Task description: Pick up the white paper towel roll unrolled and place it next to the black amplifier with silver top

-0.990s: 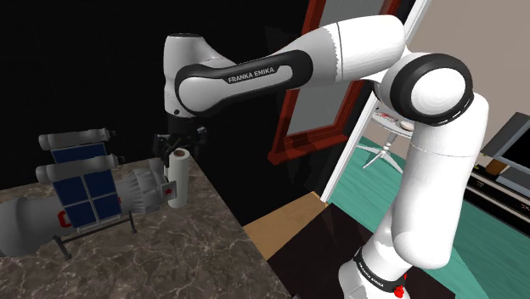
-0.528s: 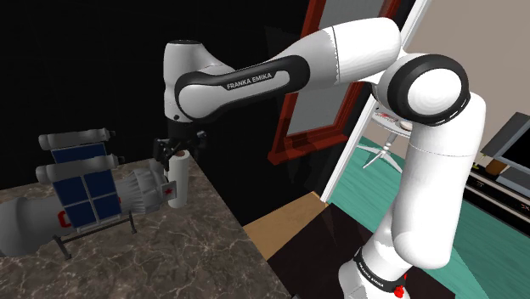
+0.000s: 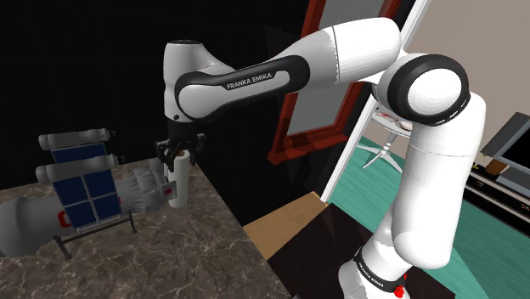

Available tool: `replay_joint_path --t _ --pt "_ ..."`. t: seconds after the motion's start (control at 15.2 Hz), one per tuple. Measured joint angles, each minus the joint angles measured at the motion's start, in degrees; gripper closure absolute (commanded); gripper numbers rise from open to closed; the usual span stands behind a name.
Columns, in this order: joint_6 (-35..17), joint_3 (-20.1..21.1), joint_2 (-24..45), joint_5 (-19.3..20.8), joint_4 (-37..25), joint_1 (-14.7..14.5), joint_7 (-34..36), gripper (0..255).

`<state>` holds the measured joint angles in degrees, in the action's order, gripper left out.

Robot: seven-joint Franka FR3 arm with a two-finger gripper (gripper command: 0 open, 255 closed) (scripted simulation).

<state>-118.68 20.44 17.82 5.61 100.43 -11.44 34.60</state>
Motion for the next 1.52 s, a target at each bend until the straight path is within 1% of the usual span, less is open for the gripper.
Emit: replay_joint_path --t 0.26,0.4,1.52 --pt "0.0 0.0 0.0 0.0 0.0 0.0 0.0 255" --pt "0.8 0.0 -0.3 -0.1 -0.4 0.1 -0.1 255" --pt "12.7 0.5 -3.0 -1.4 -9.9 0.1 -0.7 255"
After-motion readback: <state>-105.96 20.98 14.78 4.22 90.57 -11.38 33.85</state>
